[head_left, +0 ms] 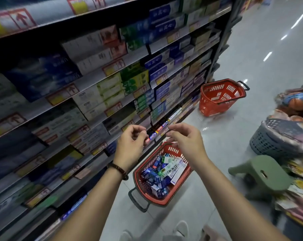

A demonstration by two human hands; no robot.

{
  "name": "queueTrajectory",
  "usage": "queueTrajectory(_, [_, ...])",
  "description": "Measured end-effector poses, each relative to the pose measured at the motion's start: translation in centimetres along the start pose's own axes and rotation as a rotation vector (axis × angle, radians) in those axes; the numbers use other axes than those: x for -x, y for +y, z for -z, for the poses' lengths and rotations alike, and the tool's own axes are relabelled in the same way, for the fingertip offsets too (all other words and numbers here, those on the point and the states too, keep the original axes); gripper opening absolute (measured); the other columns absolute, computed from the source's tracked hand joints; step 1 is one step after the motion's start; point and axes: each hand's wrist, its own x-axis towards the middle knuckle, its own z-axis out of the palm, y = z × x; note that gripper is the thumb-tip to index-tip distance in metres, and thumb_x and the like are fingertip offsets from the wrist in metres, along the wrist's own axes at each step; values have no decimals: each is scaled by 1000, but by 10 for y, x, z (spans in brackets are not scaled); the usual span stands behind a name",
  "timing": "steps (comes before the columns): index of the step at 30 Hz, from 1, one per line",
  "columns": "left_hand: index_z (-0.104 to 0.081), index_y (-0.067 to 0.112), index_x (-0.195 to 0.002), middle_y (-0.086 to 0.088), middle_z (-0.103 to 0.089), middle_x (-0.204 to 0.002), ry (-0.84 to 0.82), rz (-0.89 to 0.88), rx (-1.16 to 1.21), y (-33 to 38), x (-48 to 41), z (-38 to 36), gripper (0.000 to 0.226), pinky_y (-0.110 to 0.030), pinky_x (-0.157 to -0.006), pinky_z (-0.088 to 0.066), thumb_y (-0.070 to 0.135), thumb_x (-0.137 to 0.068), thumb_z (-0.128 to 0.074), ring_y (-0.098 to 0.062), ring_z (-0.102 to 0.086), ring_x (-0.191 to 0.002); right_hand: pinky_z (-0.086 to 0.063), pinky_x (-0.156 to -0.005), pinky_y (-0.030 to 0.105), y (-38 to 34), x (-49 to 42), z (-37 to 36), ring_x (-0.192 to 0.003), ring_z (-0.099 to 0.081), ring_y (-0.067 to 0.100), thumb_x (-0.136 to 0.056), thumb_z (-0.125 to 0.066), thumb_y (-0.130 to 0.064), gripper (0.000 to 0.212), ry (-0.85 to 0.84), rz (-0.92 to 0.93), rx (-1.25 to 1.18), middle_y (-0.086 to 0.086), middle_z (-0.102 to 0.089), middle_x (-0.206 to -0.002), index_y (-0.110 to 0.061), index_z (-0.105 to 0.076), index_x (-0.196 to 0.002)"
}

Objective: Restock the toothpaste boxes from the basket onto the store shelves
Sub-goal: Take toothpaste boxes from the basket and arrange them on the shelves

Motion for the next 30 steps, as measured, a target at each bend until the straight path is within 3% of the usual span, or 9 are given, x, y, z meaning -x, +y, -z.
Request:
queueTrajectory(5, [-68,22,-103,6,-78,-90,7,64,-10,-17,1,-37,5,-32,-73,-59,20,-103,-63,-14,-75,-78,-60,-69,35,27,-13,26,-80,-78,25,-95,-71,-5,15,-22,-40,-11,11,-79,-90,-17,-77,-102])
queueTrajectory(11, [-69,21,-105,-3,-76,-95,-33,135,-22,-57,-10,-64,6,-33,-70,-57,19,-103,-63,-9,-72,-74,-57,-65,32,71,-26,34,-77,-76,23,-94,-72,-3,15,26,-113,-14,8,-79,-87,-16,-77,-100])
queueTrajectory(14, [-69,21,-105,-4,-76,-94,-50,158,-28,-84,-22,-71,7,-31,-70,-56,18,-103,-63,-8,-71,-74,-57,-67,43,101,-32,30,-78,-75,33,-93,-73,-4,15,58,-139,-2,10,-79,-83,-17,-77,-100])
queueTrajectory(20, [-68,21,-102,-3,-75,-91,-59,216,-34,-141,-46,-76,8,-41,-74,-61,17,-103,-62,-17,-71,-76,-60,-68,38,163,-40,13,-77,-77,23,-92,-74,-5,17,83,-240,6,10,-78,-85,-20,-77,-100])
queueTrajectory(26, [-67,18,-106,-5,-75,-95,-87,287,-59,-210,-53,-83,8,-31,-70,-58,15,-103,-61,-11,-71,-74,-62,-73,52,237,-44,-6,-82,-73,36,-86,-73,-16,15,80,-336,22,11,-76,-83,-24,-77,-99])
queueTrajectory(30, [-68,19,-106,-3,-73,-88,-105,364,-85,-264,-56,-93,8,-28,-64,-56,15,-103,-62,-13,-72,-74,-60,-74,48,298,-46,-17,-84,-73,38,-82,-69,-21,16,87,-416,37,12,-76,-82,-24,-77,-96])
